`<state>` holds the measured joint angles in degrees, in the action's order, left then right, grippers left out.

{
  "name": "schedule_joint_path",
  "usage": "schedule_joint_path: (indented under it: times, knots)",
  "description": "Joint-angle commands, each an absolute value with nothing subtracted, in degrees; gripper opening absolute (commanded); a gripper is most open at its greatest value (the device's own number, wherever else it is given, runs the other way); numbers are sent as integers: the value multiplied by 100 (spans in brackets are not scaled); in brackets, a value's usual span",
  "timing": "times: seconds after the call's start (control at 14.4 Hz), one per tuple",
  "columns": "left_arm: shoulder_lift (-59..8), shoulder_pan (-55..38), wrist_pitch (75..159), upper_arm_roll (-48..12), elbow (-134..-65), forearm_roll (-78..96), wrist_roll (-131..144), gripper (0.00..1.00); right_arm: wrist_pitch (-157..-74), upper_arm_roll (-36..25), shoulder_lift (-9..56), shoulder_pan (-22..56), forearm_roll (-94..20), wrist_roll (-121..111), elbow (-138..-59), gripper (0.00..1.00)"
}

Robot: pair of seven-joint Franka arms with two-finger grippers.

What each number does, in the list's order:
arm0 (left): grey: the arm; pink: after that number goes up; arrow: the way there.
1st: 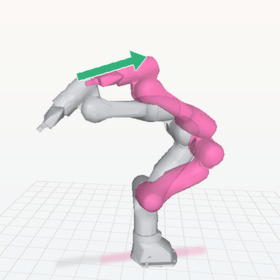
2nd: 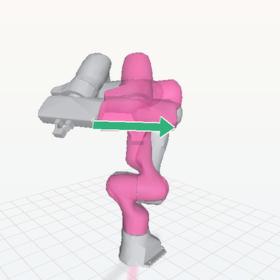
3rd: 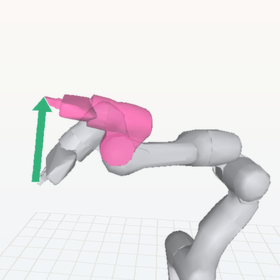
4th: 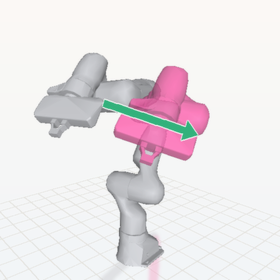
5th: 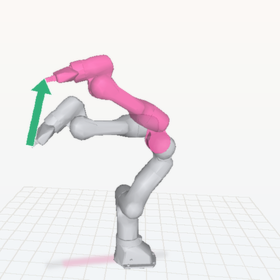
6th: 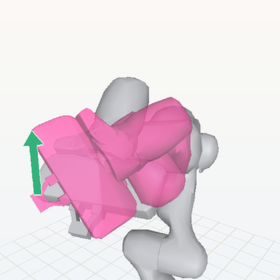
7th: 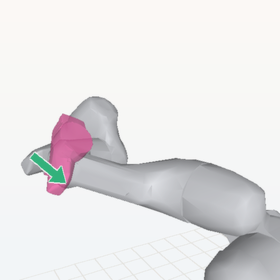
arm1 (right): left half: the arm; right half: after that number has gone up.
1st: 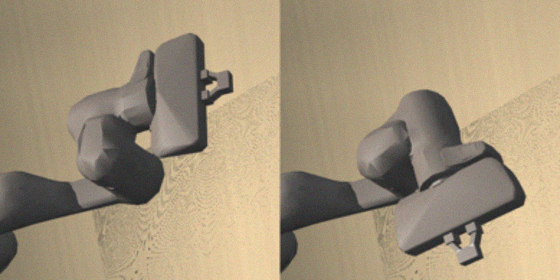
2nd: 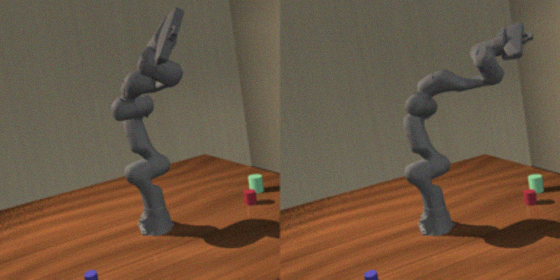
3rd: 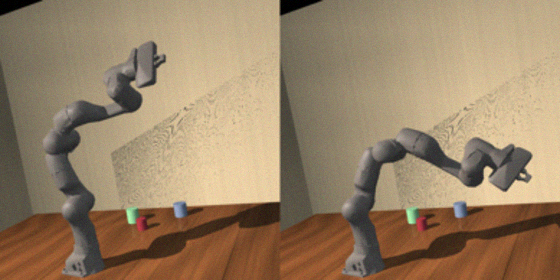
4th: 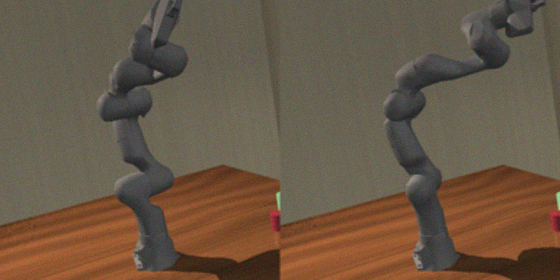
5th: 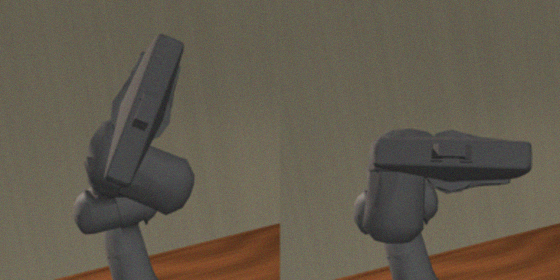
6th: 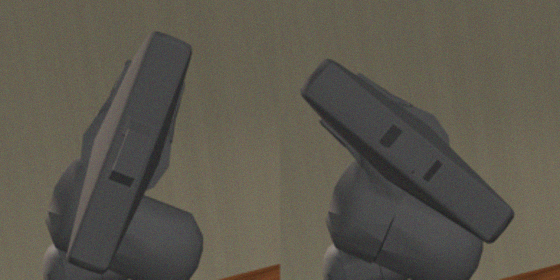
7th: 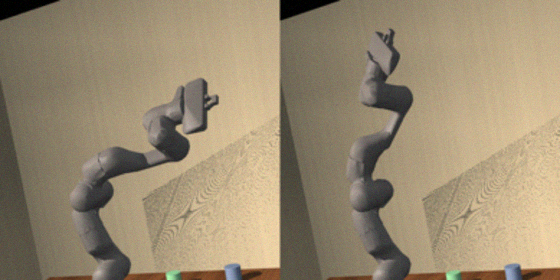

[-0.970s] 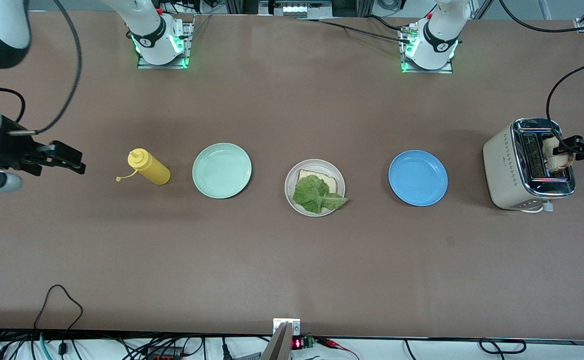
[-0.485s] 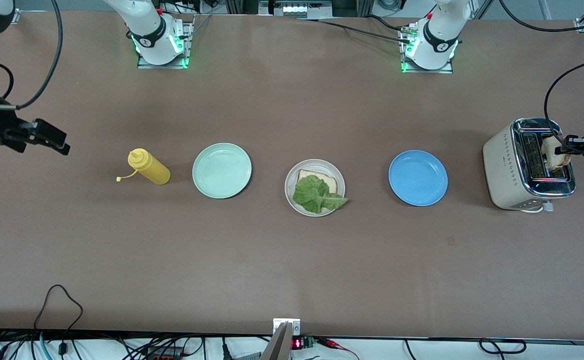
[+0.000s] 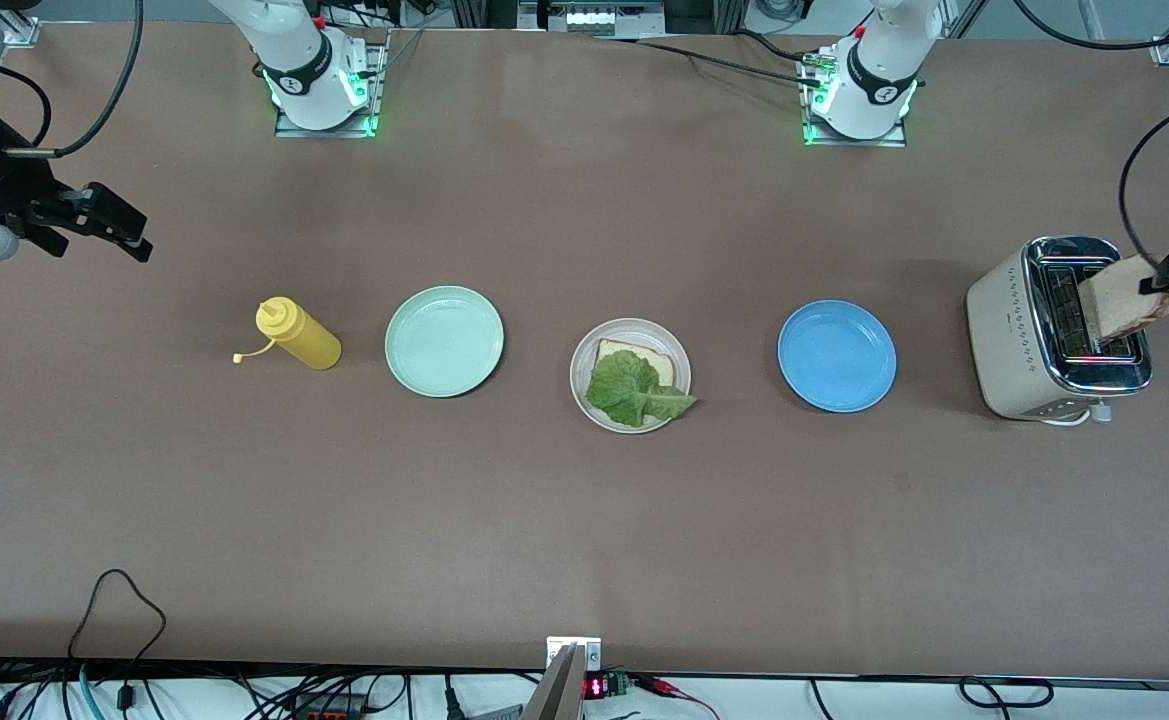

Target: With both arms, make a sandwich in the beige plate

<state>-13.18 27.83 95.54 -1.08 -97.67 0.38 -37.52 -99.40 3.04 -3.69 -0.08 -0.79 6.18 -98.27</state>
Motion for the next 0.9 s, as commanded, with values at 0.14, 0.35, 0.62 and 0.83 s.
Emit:
schedule_joint_path:
  times: [0.14,0.35,0.62,0.83]
  knots:
    - [-1310,2786,8281,-368,-8642,79,-3832,1,-9897,378,-282,-97,-17,457,-9660,100]
    - [-1310,2786,7893,-885,-8245,79,-3744,1,-9783,142,-238,245,9,518,-9475,100]
    - [-1388,2725,7717,-1948,-8262,176,-3674,1,-9704,27,35,360,9,527,-9132,100]
    - [-1695,2462,7699,-2294,-8358,867,-3254,1,-9668,35,27,334,26,554,-9140,100]
